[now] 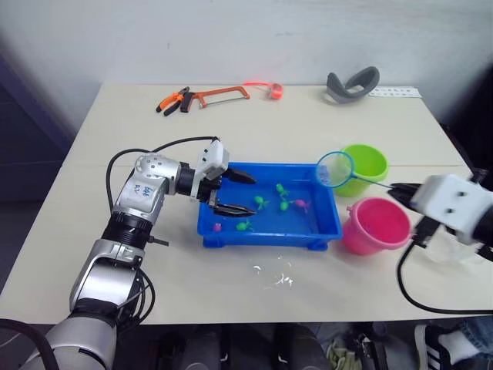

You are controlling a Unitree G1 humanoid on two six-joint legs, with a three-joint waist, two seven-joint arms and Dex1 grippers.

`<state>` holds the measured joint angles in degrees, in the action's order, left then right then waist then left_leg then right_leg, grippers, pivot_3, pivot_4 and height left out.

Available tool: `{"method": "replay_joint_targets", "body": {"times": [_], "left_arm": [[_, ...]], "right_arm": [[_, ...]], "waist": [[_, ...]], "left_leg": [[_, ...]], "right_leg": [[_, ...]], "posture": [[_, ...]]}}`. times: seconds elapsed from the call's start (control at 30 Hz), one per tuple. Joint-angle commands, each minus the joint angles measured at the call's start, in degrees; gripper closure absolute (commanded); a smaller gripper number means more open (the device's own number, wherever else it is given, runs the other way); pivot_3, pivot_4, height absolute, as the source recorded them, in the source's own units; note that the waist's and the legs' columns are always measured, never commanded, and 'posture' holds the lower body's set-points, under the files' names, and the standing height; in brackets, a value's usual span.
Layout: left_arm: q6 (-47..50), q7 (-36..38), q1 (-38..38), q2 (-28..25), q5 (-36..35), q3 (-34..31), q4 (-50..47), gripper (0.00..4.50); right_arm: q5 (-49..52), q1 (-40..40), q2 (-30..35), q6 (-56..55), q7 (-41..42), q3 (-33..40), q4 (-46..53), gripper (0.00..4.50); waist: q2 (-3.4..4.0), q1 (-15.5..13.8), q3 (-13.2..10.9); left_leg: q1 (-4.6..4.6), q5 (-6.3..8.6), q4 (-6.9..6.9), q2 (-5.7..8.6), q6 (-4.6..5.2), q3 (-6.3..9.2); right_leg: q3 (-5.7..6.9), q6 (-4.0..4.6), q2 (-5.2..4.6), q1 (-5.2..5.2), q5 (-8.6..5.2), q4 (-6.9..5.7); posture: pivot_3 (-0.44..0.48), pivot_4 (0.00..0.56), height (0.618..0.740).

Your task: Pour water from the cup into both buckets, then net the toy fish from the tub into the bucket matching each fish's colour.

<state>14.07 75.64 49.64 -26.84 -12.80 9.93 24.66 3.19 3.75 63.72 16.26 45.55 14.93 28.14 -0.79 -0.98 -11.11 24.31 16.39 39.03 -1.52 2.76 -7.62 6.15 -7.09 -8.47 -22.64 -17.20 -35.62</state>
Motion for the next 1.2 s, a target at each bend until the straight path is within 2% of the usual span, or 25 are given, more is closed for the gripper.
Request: {"method": "replay_joint_targets", "body": {"times": [0.03,0.17,0.27,0.5,0.57,0.77,0.97,1.2], "left_arm": [[1.19,-0.66,-0.60,-1.12,-0.73,-1.13,-4.23,0.02],[2.73,-1.63,-1.68,-2.15,-1.14,-1.73,-6.45,0.02],[3.63,-2.10,-2.38,-2.67,-1.37,-2.00,-7.92,0.02],[5.48,-2.85,-3.52,-3.50,-2.04,-2.12,-10.74,0.02],[5.76,-2.86,-3.63,-3.68,-2.16,-2.13,-11.08,0.02],[5.24,-2.55,-3.09,-3.94,-2.09,-1.92,-9.96,0.02],[4.32,-2.26,-2.00,-3.64,-1.83,-1.71,-8.41,0.02],[3.41,-1.83,-1.49,-3.56,-1.70,-1.59,-7.26,0.02]], "right_arm": [[-8.86,8.51,0.80,-9.72,-1.00,-9.46,-9.12,4.50],[-15.35,16.83,0.13,-19.76,0.06,-17.62,-17.35,4.50],[-17.92,19.43,-0.03,-25.88,0.81,-20.77,-20.71,4.50],[-22.90,19.13,1.84,-39.33,1.27,-23.24,-23.05,4.50],[-21.02,17.43,1.55,-39.72,2.12,-22.23,-21.85,4.50],[-12.06,9.92,1.17,-34.11,6.10,-17.62,-16.16,4.50],[-0.05,1.43,-0.82,-16.52,9.27,-11.08,-7.44,4.50],[5.69,-0.50,-2.91,-2.90,8.92,-8.15,-1.14,4.50]], "waist": [[0.00,0.24,0.00],[0.01,0.47,-0.01],[0.01,0.86,-0.01],[0.02,1.15,-0.01],[0.01,1.12,-0.01],[0.01,1.01,-0.01],[0.01,0.93,-0.01],[0.01,0.97,-0.01]], "left_leg": [[-0.01,0.00,0.03,-0.01,0.00,-0.04],[0.00,-0.05,0.04,-0.03,-0.02,-0.08],[-0.01,-0.09,0.03,-0.05,-0.06,-0.09],[-0.03,-0.12,0.03,-0.09,-0.11,-0.12],[-0.05,-0.13,0.03,-0.09,-0.13,-0.12],[-0.08,-0.16,0.04,-0.12,-0.17,-0.08],[-0.11,-0.16,0.07,-0.12,-0.15,-0.03],[-0.11,-0.16,0.07,-0.11,-0.15,-0.01]], "right_leg": [[-0.01,-0.01,0.01,0.00,0.00,-0.01],[-0.02,-0.03,0.03,-0.01,0.01,-0.09],[-0.02,-0.04,0.06,0.00,0.01,-0.21],[-0.04,-0.05,0.10,0.01,0.01,-0.25],[-0.05,-0.05,0.10,0.01,0.01,-0.25],[-0.04,-0.05,0.13,0.06,0.01,-0.26],[-0.04,-0.04,0.12,0.10,0.01,-0.22],[-0.03,-0.04,0.08,0.07,0.01,-0.17]], "posture": [[0.000,0.150,0.740],[0.000,0.150,0.740],[0.000,0.150,0.740],[0.000,0.150,0.740],[0.000,0.150,0.740],[0.000,0.150,0.740],[0.000,0.150,0.740],[0.000,0.150,0.740]]}}
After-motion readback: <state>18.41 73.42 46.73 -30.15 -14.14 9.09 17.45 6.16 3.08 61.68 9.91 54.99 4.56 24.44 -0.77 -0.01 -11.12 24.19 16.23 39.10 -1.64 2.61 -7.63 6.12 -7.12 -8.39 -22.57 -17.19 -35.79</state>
